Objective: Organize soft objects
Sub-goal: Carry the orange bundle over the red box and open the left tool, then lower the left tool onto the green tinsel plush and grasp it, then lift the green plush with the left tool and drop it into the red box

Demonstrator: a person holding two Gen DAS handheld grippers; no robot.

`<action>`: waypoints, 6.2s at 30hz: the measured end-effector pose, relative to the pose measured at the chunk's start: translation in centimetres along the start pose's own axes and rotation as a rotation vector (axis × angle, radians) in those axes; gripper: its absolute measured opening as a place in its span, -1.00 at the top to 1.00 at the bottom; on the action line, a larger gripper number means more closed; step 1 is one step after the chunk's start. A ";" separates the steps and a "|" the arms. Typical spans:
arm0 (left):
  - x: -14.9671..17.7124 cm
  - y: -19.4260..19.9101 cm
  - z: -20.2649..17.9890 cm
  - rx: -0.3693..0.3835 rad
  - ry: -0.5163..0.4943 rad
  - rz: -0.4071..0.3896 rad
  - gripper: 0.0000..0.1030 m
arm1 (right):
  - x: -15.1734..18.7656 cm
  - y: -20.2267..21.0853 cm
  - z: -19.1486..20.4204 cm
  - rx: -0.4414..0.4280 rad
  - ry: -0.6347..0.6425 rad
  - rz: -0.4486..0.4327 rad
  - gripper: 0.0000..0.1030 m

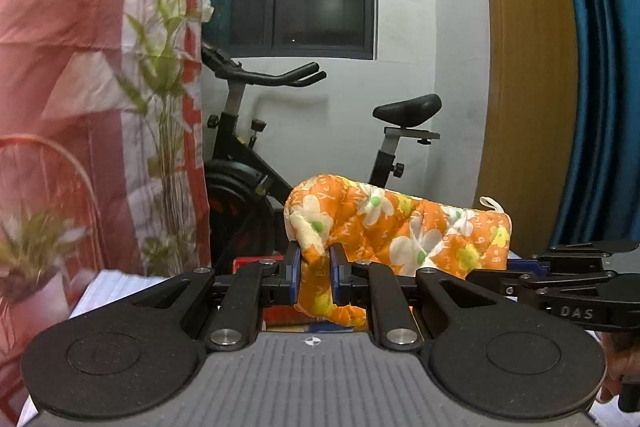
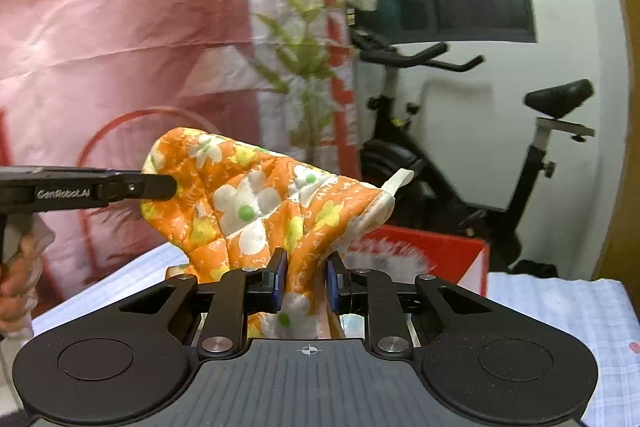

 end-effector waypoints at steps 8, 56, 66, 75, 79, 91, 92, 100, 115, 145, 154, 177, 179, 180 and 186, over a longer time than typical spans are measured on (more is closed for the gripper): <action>1.3 -5.1 -0.6 -0.021 -0.018 0.110 0.70 | 0.8 -5.5 -2.5 0.114 0.002 0.057 0.67; 5.6 3.4 1.5 0.068 0.056 0.335 -0.22 | 3.3 0.6 0.5 0.124 -0.041 0.165 -0.99; 12.1 6.6 0.7 0.087 0.179 0.430 -0.20 | 10.0 5.7 3.9 0.068 -0.024 0.282 -0.85; 16.0 6.1 -1.1 0.143 0.195 0.529 -0.07 | 15.6 7.3 6.5 -0.030 -0.004 0.519 -0.41; 17.1 5.7 -1.6 0.160 0.200 0.557 -0.02 | 17.1 7.8 6.4 -0.057 -0.008 0.568 -0.03; 17.3 1.5 -0.6 0.109 0.264 0.571 0.11 | 16.9 3.8 6.4 -0.111 -0.015 0.524 0.07; 17.3 1.1 -0.5 0.100 0.262 0.568 0.11 | 16.7 3.3 6.4 -0.113 -0.022 0.516 0.07; 17.3 -1.0 -0.4 0.056 0.265 0.569 0.15 | 17.1 1.3 6.2 -0.095 -0.072 0.451 0.06; 16.1 2.3 -4.7 0.255 0.247 0.560 0.11 | 18.2 3.9 6.9 -0.029 -0.071 0.335 -0.06; 14.4 1.9 -4.6 0.381 0.409 0.483 0.20 | 15.3 6.3 6.1 -0.034 -0.068 0.162 0.10; 7.6 4.1 -4.5 0.424 0.414 0.323 0.20 | 8.1 8.3 5.7 -0.027 0.014 0.030 0.10; -1.2 -0.3 2.8 0.325 0.324 0.196 0.20 | -5.9 -3.2 7.4 -0.065 0.226 -0.071 0.10; -1.5 -0.3 3.4 0.320 0.332 0.190 0.20 | -6.0 -4.4 7.6 -0.068 0.223 -0.066 0.10; -1.7 -0.4 3.7 0.320 0.338 0.186 0.20 | -6.2 -5.0 7.7 -0.069 0.221 -0.066 0.10; -0.5 -1.5 4.9 0.301 0.370 0.220 0.20 | -6.1 -7.0 8.1 -0.090 0.203 -0.058 0.10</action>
Point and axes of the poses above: each gripper's, at about its wrist camera, not at the fingertips, and y roughly against the way its jaws point, z to its left, x to its underside, the point moved 2 cm from there along -y, roughly the way its jaws point, and after that the axes turned 7 degrees about y, right-handed, at the moved point
